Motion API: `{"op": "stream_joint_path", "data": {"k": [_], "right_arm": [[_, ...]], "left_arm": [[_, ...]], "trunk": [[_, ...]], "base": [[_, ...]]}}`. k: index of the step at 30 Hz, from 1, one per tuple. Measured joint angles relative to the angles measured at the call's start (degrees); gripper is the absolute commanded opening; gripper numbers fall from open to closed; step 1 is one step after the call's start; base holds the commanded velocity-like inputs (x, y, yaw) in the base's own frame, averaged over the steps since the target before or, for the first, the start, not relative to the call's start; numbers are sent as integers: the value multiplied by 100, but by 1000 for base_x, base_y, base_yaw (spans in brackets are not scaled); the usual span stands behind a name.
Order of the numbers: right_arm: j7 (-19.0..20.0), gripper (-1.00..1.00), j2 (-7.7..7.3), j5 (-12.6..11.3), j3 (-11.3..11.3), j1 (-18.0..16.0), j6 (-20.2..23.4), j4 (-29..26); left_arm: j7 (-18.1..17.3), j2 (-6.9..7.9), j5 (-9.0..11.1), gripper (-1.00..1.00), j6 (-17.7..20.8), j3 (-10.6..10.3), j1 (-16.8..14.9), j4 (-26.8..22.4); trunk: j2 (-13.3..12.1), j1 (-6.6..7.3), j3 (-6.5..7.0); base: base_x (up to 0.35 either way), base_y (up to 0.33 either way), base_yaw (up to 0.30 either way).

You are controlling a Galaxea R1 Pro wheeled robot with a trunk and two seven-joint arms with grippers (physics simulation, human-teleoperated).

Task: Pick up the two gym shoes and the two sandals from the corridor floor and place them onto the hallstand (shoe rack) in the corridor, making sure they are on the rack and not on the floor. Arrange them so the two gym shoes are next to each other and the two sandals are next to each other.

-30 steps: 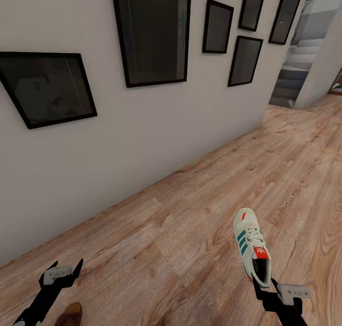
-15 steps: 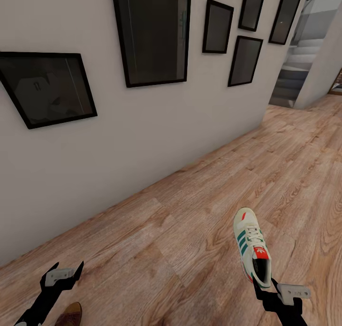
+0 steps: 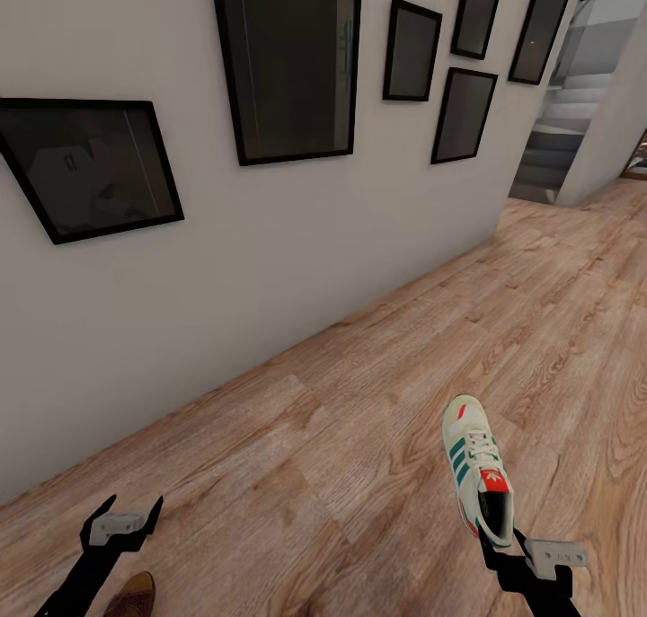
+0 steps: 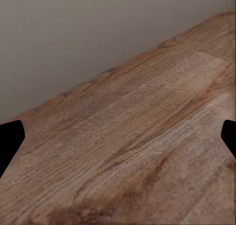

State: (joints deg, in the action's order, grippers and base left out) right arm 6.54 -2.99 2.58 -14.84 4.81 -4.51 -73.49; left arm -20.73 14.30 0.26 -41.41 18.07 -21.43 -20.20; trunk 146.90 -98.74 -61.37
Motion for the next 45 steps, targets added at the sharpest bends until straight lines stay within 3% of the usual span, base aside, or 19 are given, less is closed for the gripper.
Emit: {"op": "stream_joint_path", "data": {"k": [16, 26, 45], "right_arm": [[0, -100, 0, -17, -10, -6, 0, 35], [0, -100, 0, -13, -18, -6, -4, 30], [0, -100, 1, -24, -9, -6, -3, 26]], "left_arm": [[-69, 15, -92, 100, -513, -70, 5, 130], [-462, 30, -61, 100, -606, -46, 67, 112], [-589, 14, -43, 100, -725, -40, 328, 157]], "trunk": [[0, 0, 0], [0, 0, 0], [0, 0, 0]], "base": [[0, 0, 0], [0, 0, 0], [0, 0, 0]]}}
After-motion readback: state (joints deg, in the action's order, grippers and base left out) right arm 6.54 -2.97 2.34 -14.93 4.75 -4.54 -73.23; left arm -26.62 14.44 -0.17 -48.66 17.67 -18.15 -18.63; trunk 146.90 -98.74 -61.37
